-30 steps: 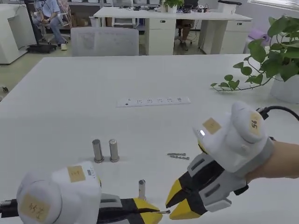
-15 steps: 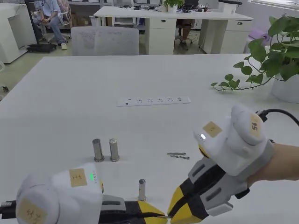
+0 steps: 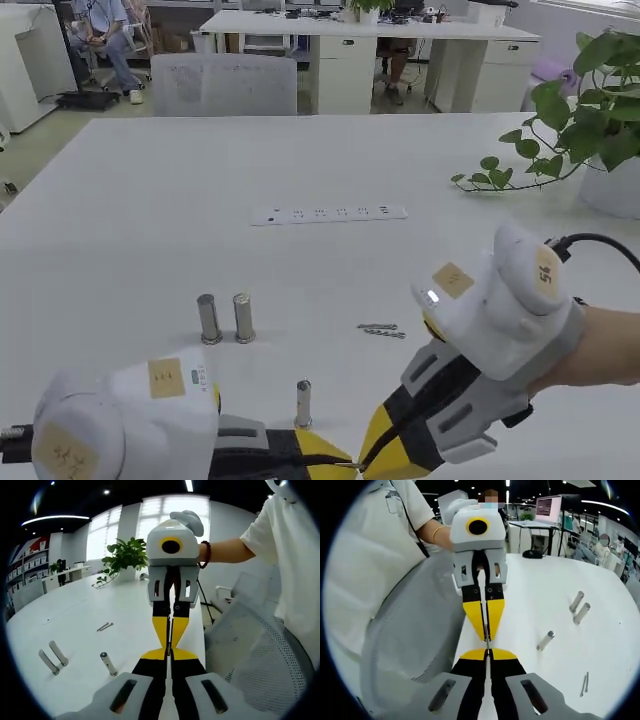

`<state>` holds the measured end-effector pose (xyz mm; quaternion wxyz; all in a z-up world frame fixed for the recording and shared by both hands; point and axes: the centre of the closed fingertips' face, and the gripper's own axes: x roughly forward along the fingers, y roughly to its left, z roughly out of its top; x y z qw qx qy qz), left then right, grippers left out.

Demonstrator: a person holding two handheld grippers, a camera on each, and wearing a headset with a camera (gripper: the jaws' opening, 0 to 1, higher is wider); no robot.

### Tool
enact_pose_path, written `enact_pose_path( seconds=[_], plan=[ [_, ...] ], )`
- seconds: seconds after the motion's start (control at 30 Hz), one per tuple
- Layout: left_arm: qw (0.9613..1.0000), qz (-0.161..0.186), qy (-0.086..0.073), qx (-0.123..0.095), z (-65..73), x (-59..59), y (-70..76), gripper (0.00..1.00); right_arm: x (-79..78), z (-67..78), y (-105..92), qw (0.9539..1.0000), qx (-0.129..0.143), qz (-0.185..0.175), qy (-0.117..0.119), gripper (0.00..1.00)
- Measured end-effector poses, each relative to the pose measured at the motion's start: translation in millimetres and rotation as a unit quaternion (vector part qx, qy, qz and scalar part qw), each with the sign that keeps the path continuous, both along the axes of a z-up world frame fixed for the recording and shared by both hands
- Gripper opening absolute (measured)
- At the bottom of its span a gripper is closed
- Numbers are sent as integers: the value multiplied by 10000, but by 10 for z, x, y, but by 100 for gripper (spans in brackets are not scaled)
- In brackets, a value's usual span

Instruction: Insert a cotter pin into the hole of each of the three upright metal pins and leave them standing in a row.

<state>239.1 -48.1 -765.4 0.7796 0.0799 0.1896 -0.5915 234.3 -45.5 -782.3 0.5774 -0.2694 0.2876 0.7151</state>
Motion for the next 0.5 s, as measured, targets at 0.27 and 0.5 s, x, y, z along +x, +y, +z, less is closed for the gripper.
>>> enact_pose_path(
  seconds=[0.27, 0.5],
  plan=[
    [9999, 131, -70, -35, 6, 48, 8, 1, 34, 19, 0, 10000, -5, -9, -97, 2],
    [9993, 333, -113, -79, 3, 126, 36, 9, 90, 18, -20, 9997, -96, -88, -205, 2]
  ],
)
